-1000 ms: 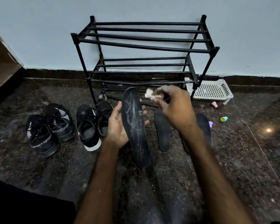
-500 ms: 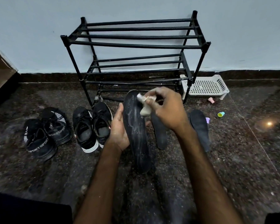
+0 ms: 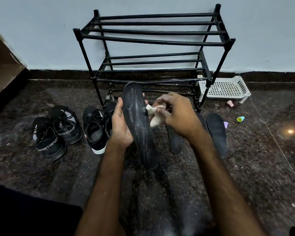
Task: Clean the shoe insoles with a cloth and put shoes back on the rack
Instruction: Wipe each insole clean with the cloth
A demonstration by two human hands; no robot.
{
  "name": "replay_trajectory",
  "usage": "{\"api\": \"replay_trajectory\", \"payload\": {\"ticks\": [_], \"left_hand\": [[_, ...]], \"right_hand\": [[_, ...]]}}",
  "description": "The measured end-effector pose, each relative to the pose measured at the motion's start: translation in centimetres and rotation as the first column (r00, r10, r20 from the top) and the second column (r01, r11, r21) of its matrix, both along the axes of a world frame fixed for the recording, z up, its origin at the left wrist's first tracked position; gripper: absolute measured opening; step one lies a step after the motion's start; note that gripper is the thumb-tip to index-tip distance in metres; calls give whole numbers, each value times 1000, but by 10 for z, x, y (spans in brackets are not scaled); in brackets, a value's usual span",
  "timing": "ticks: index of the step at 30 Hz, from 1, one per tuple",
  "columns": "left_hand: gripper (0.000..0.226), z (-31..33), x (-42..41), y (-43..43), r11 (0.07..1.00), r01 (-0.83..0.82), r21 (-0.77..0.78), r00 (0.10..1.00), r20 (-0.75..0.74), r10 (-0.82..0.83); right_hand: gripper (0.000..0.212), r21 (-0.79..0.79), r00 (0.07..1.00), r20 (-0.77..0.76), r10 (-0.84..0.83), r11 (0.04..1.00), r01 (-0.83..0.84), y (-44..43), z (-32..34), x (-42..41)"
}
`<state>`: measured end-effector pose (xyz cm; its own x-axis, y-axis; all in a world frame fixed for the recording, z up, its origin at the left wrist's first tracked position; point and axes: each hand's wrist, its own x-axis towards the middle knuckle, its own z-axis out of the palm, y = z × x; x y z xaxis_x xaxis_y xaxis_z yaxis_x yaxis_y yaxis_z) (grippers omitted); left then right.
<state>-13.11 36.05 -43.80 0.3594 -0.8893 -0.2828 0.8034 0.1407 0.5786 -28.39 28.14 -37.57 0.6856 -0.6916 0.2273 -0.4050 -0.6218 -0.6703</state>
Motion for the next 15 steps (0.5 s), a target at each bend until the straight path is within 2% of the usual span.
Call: {"api": "replay_trajectory", "payload": {"ticks": [1, 2, 3, 4, 6, 7, 8, 9, 11, 13, 14, 15], "left_hand": [[67, 0, -1, -2, 1000, -3, -4, 1000, 16, 3], [68, 1, -1, -3, 1000, -11, -13, 1000, 25, 11], [68, 2, -1, -4, 999, -27, -19, 999, 31, 28], [67, 3, 2, -4, 998, -57, -22, 998, 22, 58], [65, -1, 12, -1, 990, -119, -70, 993, -24, 118], [65, -3, 18, 1, 986, -138, -95, 990, -40, 135], [66, -4, 23, 3, 984, -145, -106, 989, -42, 141], [66, -6, 26, 5, 983, -150, -106, 988, -36, 147], [67, -10, 27, 7, 985, -152, -83, 988, -30, 150], [67, -12, 24, 5, 988, -140, -58, 990, -38, 138], [68, -12, 21, 3, 991, -127, -48, 991, -46, 125], [68, -12, 17, 1, 992, -119, -40, 992, -54, 117]], "right_hand": [[13, -54, 1000, 25, 3, 999, -1, 5, -3, 8], [14, -72, 997, -28, 68, 995, -70, 11, -11, 14], [14, -17, 977, -129, 171, 984, -175, 18, -19, 18], [14, 108, 921, -261, 289, 957, -270, 25, -27, 18], [18, 319, 728, -479, 490, 870, -376, 34, -40, 10], [19, 365, 660, -531, 532, 846, -389, 33, -41, 5], [19, 387, 646, -543, 536, 843, -374, 29, -40, -1], [17, 387, 678, -529, 511, 856, -343, 22, -35, -6], [10, 293, 821, -449, 352, 926, -238, 10, -21, -9], [5, 142, 969, -213, 125, 985, -96, 5, -14, -3], [8, 92, 995, -88, 55, 995, -47, 8, -13, 3], [10, 54, 999, -40, 36, 998, -34, 14, -15, 9]]}}
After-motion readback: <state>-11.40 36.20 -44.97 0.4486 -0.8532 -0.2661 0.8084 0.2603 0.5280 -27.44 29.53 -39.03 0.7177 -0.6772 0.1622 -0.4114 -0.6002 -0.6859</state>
